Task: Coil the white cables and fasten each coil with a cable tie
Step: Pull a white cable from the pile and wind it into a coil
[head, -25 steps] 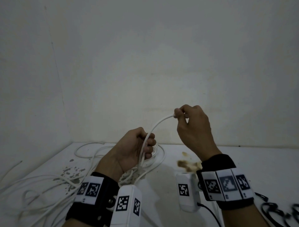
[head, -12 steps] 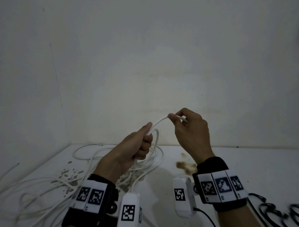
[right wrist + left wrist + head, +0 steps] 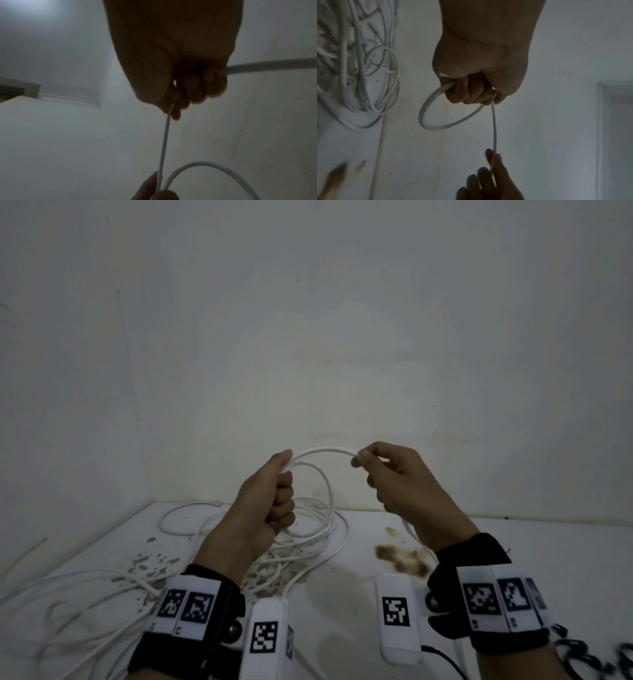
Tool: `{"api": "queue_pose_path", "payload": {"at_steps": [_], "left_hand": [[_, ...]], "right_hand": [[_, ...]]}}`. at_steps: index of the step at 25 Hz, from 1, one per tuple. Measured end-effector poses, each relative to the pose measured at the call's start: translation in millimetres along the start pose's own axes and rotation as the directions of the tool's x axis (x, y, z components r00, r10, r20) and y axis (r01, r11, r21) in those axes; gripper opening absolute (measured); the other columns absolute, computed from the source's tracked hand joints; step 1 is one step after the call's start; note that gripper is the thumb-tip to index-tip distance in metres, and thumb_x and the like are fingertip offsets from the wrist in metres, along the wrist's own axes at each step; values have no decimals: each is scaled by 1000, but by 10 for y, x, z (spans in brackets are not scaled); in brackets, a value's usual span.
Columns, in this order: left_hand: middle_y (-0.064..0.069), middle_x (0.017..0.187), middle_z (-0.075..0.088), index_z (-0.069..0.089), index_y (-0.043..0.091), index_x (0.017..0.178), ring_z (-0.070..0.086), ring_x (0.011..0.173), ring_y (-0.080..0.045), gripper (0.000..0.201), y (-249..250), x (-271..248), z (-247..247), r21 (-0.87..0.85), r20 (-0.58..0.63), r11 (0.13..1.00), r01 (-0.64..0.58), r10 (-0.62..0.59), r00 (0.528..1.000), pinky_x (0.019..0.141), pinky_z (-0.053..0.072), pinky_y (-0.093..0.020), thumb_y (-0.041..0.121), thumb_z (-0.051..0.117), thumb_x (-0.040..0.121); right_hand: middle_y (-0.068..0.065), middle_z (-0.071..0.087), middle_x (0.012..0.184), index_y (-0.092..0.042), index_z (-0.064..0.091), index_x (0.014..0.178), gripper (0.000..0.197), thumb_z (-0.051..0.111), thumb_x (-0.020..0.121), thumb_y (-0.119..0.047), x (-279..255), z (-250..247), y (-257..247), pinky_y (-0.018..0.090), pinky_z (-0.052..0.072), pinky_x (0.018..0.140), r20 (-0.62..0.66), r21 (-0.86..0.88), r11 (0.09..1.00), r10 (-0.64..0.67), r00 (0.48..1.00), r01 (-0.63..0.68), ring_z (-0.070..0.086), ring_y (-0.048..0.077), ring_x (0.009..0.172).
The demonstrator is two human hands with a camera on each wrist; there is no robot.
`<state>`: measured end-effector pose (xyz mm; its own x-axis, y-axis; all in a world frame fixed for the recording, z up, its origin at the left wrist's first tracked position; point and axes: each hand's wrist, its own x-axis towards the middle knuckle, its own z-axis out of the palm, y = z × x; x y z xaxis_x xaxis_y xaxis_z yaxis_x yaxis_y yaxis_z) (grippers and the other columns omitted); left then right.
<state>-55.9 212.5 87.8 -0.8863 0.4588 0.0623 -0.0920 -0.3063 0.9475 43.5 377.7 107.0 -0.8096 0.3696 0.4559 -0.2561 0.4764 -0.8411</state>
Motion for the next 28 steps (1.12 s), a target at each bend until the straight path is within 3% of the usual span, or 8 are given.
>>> {"api": "queue_pose_path", "payload": {"at_steps": [4,7,11,14,18,22,25,28], "left_hand": [[8,41,14,26,26,54,10,30,-7,50,79,32,-100,-194,13,981,-11,14,1000,32,12,-16,35,50,97],[9,38,14,27,26,48,2,36,-9,54,101,3,-85,-250,91,968,4,19,996,33,10,-15,35,47,97],[8,46,3,28,25,47,-2,40,-11,48,125,-61,-114,-317,239,945,75,3,971,36,4,-17,38,53,85],[9,47,3,29,25,48,-1,38,-11,47,111,-111,-99,-252,306,962,104,-23,952,37,3,-16,41,53,84],[10,36,15,27,25,50,1,35,-10,47,48,-135,53,-137,330,985,102,-51,943,35,9,-16,40,55,85],[10,38,14,24,26,54,3,35,-9,48,3,-128,156,-71,290,993,92,-68,955,36,9,-18,38,57,87],[10,40,14,25,26,53,5,33,-8,48,53,-92,42,-70,247,994,80,-61,967,36,9,-19,37,61,84],[9,40,14,28,26,53,2,38,-10,46,74,-53,-43,-85,221,992,90,-69,973,38,9,-20,37,64,80]], "right_hand": [[14,66,79,-3,71,99,17,58,99,-13,-101,-50,-116,39,58,59,341,104,988,74,937,-116,64,27,60],[20,67,96,-3,75,87,10,74,89,-13,-118,78,-109,45,62,62,268,95,993,45,962,-72,70,25,65],[9,72,84,-3,72,81,11,80,81,-10,-99,185,-25,48,63,66,147,151,988,-46,988,24,71,21,70],[20,65,82,-2,56,93,25,77,80,3,-108,212,16,50,62,67,186,253,967,-57,981,8,68,28,65],[18,62,74,-16,41,105,47,75,79,4,-56,254,109,39,59,49,-31,10,999,-36,999,36,67,32,55],[4,57,90,-17,49,108,29,67,86,-10,-14,373,267,34,46,65,-410,-425,902,-261,874,70,55,21,72],[4,67,80,-12,67,97,7,64,93,-17,7,382,297,43,57,73,-230,-41,999,-16,973,6,67,25,73],[9,59,58,-6,66,69,20,71,88,-10,4,260,178,39,59,73,146,412,865,247,958,-286,64,26,60]]}}
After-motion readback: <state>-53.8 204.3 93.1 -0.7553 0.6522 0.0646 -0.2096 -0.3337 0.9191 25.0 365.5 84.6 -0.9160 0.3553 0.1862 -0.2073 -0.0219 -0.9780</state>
